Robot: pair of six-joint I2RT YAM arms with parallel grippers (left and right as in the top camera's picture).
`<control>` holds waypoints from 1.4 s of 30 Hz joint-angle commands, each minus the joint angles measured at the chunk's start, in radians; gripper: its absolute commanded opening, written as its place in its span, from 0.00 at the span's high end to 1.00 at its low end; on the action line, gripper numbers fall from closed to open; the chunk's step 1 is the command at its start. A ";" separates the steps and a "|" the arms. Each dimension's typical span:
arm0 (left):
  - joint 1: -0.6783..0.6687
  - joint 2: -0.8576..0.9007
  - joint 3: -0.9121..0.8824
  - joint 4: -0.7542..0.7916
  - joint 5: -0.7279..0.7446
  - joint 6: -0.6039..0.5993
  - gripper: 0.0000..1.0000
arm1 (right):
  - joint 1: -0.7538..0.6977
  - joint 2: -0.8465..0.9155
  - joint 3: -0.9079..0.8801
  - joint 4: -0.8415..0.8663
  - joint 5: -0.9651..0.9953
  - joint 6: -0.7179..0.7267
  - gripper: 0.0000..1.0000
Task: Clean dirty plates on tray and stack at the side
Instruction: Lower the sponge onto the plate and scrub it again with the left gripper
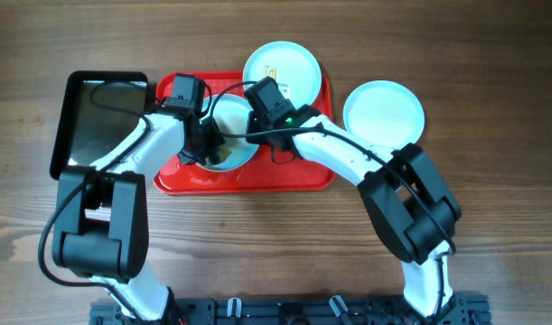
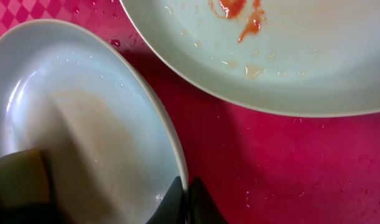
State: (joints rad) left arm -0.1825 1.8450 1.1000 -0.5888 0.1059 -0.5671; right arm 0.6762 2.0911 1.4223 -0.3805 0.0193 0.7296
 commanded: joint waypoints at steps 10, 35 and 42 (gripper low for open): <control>-0.012 0.001 -0.081 0.139 -0.396 0.096 0.96 | 0.003 0.013 0.002 0.010 -0.029 0.005 0.96; -0.012 0.004 -0.077 0.463 -0.345 0.206 0.96 | 0.003 0.045 -0.010 0.006 -0.073 0.003 0.96; -0.005 0.071 -0.088 0.452 -0.211 0.308 0.96 | 0.003 0.045 -0.010 0.011 -0.089 0.002 0.96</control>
State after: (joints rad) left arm -0.1993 1.8648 1.0218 -0.1490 -0.1593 -0.3237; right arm 0.6788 2.1040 1.4220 -0.3656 -0.0448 0.7300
